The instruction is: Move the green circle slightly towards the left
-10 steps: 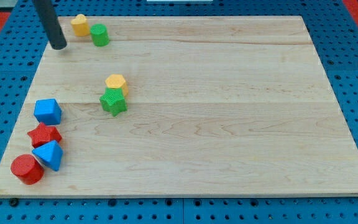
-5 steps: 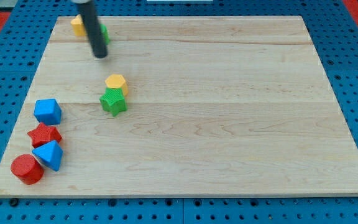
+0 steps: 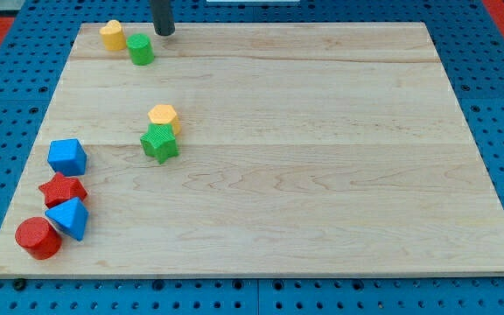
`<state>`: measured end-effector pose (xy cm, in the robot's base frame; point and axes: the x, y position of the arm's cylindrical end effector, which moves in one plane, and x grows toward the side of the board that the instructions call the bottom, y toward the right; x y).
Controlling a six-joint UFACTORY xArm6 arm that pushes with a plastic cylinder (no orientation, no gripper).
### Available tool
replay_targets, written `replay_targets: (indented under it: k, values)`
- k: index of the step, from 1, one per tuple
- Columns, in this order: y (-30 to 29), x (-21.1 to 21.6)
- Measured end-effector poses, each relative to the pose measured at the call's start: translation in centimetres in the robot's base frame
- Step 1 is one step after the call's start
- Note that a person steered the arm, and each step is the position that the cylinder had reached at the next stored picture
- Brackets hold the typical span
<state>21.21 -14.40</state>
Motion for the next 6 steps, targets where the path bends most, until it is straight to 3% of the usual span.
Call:
replay_targets:
  k: [6]
  values:
    - [-4.0,2.2]
